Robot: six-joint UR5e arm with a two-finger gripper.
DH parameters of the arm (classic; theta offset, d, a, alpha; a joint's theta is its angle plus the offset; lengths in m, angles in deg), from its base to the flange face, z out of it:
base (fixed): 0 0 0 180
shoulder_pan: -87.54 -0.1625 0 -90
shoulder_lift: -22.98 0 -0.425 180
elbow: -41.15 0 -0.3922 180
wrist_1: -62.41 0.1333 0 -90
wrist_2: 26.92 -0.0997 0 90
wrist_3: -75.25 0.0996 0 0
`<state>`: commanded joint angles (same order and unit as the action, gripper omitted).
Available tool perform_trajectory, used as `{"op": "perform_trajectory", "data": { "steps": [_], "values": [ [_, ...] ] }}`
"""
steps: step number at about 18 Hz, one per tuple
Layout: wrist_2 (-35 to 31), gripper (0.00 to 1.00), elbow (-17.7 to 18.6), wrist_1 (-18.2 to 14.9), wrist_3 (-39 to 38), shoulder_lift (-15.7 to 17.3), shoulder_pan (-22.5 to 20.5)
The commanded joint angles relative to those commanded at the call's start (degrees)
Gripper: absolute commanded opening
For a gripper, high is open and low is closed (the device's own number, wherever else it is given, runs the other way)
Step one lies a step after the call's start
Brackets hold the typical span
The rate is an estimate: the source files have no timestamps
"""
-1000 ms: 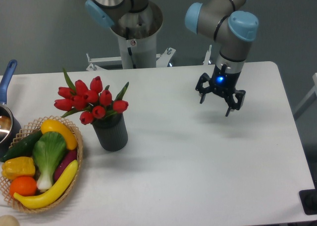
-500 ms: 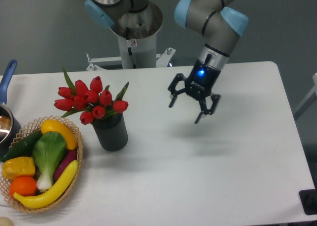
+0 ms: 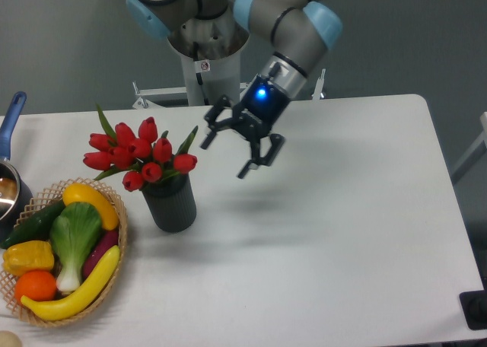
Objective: Pick up the flowers from the vase
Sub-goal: 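Move the open gripper toward the red tulips in the black vase, then close the gripper around the tulip stems above the vase rim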
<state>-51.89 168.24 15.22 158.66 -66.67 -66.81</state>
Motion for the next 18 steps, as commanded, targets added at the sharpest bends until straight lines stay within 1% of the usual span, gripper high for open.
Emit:
{"op": "perform_trajectory", "data": {
  "steps": [4, 9, 13, 14, 16, 18],
  "values": [
    [0.88, 1.0, 0.0, 0.09, 0.0, -0.44, 3.08],
    [0.97, 1.0, 0.26, 0.18, 0.09, -1.32, 5.28],
    [1.06, 1.0, -0.61, 0.18, 0.18, -3.95, 6.86],
    [1.15, 0.96, -0.61, 0.26, 0.18, -4.3, 7.04],
    [1.15, 0.63, -0.7, 0.44, 0.09, -4.31, 7.13],
    [1.15, 0.33, -0.7, 0.44, 0.09, -4.31, 7.13]
  ]
}}
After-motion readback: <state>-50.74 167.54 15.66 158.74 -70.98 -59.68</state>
